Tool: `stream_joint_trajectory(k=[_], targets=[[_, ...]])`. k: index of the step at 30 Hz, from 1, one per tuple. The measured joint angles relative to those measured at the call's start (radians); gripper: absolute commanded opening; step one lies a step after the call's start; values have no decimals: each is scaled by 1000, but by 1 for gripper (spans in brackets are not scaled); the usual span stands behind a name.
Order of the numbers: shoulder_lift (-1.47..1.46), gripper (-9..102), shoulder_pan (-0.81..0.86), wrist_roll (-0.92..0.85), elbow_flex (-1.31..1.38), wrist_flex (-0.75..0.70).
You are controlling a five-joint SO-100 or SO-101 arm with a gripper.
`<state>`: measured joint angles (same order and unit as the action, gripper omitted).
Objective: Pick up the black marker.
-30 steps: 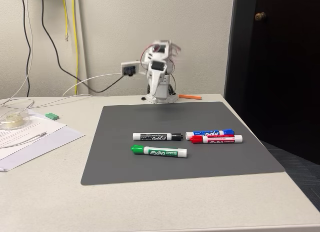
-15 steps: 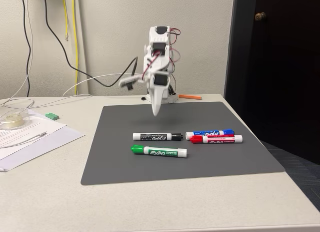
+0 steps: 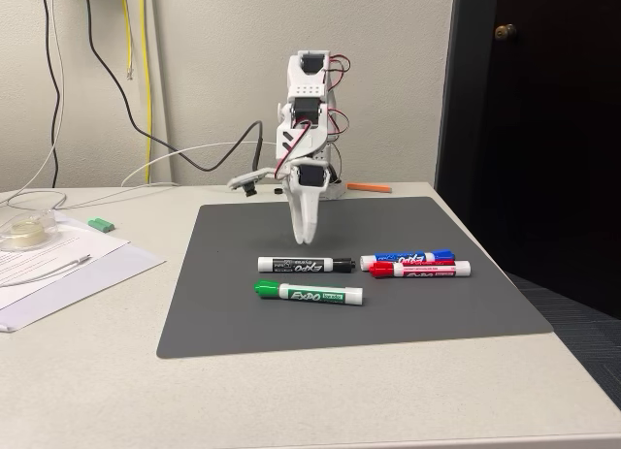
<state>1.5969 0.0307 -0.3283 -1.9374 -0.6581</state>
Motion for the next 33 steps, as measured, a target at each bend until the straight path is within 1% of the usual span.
stream_joint_trajectory(k=[5,10,19,33], targets=[[-58,29,3,-34,32,-8],[-133,21,8,-92,86,-12],[-227,11,17,-206,156,-28],[-229,0,18,-239,160,-31]])
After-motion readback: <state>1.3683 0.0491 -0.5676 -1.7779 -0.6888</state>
